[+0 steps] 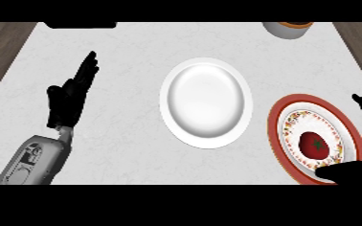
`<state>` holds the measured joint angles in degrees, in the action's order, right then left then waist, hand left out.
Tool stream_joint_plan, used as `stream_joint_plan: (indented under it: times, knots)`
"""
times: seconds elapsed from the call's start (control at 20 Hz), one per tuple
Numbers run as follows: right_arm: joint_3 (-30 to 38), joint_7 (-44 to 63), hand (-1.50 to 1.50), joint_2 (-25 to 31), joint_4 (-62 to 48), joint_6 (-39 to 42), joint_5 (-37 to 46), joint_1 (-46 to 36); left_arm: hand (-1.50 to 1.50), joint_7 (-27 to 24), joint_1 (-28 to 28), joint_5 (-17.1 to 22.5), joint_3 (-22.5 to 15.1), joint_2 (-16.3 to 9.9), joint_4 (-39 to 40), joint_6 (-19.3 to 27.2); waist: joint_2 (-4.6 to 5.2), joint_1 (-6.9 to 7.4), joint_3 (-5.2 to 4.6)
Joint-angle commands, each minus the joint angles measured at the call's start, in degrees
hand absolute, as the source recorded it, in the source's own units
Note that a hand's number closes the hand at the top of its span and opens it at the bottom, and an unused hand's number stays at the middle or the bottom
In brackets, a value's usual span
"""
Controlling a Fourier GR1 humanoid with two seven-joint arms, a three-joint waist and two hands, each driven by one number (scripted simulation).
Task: Pick the tomato from the plate and place it in the plate
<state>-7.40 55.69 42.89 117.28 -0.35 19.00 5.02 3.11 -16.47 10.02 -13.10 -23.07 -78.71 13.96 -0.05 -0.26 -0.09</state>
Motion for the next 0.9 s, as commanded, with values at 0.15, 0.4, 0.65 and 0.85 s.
stream_joint_plan:
  times: [0.15,0.4,0.65,0.85]
  knots:
    - [2.6,0.0,-1.5,-3.7,-0.7,6.3,-1.2,1.7,0.0,-1.2,3.0,-3.6,1.4,2.7,-0.5,-0.8,0.0,-0.03,0.08]
    - [3.4,-3.4,-1.5,-4.2,-10.3,9.3,-0.3,-0.4,0.0,1.3,1.2,-2.2,4.5,1.3,-1.2,-4.1,0.04,0.23,0.1]
    - [0.0,-3.8,-1.5,-8.7,-17.8,10.9,3.7,-5.8,0.0,4.1,1.2,-5.6,3.9,3.0,-4.1,-3.2,0.03,0.47,0.11]
    - [0.0,-11.2,-1.5,-11.2,-19.2,8.2,7.3,1.0,0.0,0.1,1.6,-6.8,5.2,5.8,-0.6,-3.5,0.03,-0.01,0.1]
